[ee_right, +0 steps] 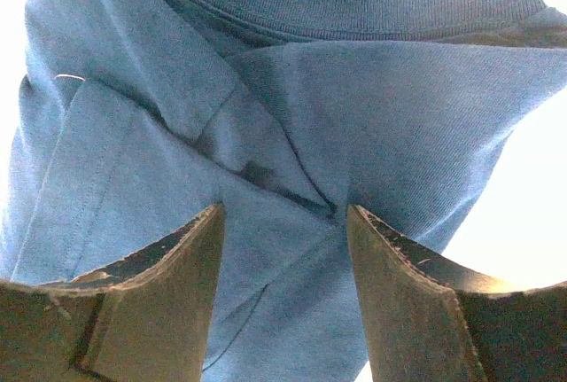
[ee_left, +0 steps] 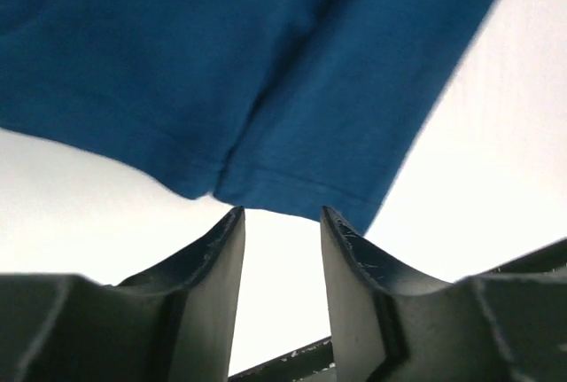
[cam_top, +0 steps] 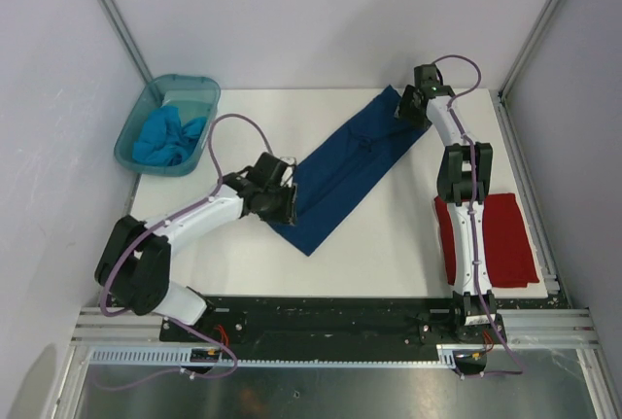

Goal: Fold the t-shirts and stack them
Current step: Rotate the tshirt 75 degrees

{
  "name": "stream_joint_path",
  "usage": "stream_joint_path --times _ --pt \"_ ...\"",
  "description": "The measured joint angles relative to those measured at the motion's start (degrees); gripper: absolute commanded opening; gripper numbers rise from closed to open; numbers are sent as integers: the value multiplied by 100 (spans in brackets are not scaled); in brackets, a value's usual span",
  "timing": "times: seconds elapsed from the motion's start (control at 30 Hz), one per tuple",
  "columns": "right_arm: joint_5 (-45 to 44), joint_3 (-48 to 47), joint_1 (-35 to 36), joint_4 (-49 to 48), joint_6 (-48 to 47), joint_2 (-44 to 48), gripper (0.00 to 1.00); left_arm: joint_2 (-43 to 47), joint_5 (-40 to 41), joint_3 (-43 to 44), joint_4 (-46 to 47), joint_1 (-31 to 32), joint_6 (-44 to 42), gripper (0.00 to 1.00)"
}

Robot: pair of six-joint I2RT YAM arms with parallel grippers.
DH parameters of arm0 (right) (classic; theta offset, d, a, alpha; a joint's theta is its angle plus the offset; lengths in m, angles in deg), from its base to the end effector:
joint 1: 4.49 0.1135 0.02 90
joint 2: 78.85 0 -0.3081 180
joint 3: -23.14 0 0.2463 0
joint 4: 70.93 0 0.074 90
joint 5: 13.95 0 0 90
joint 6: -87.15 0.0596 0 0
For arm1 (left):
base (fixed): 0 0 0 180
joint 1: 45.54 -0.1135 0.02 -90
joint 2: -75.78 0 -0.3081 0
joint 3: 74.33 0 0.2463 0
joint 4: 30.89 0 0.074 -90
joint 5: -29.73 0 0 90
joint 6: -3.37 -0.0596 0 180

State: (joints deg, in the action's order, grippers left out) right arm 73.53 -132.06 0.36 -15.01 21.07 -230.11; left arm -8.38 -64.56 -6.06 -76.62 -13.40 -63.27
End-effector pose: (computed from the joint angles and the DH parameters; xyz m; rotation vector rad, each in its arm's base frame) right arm 0.6161 0.0496 0.1734 0.4300 2.4462 0.1597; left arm 0.2423 -0.1575 0.2352 0.2329 2.6984 -0.4086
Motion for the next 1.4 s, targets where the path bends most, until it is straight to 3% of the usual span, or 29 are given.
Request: stream_joint_path --times 0.27,0.57,0.87,1.1,1.4 --pt "-146 549 -9 138 118 457 63 -411 -232 149 -22 1016 -192 40" --pt "-142 1849 -74 61 422 1611 62 -1134 -236 365 -61 1250 -254 38" --pt "-33 2905 -131 -162 612 2186 62 -1478 -243 496 -72 1403 -308 2" --pt "37 3670 -166 -232 697 2616 62 -1735 -428 813 -63 1655 -286 0" --pt "181 5169 -393 -527 767 3777 62 -2540 -916 1803 -28 2465 -68 0"
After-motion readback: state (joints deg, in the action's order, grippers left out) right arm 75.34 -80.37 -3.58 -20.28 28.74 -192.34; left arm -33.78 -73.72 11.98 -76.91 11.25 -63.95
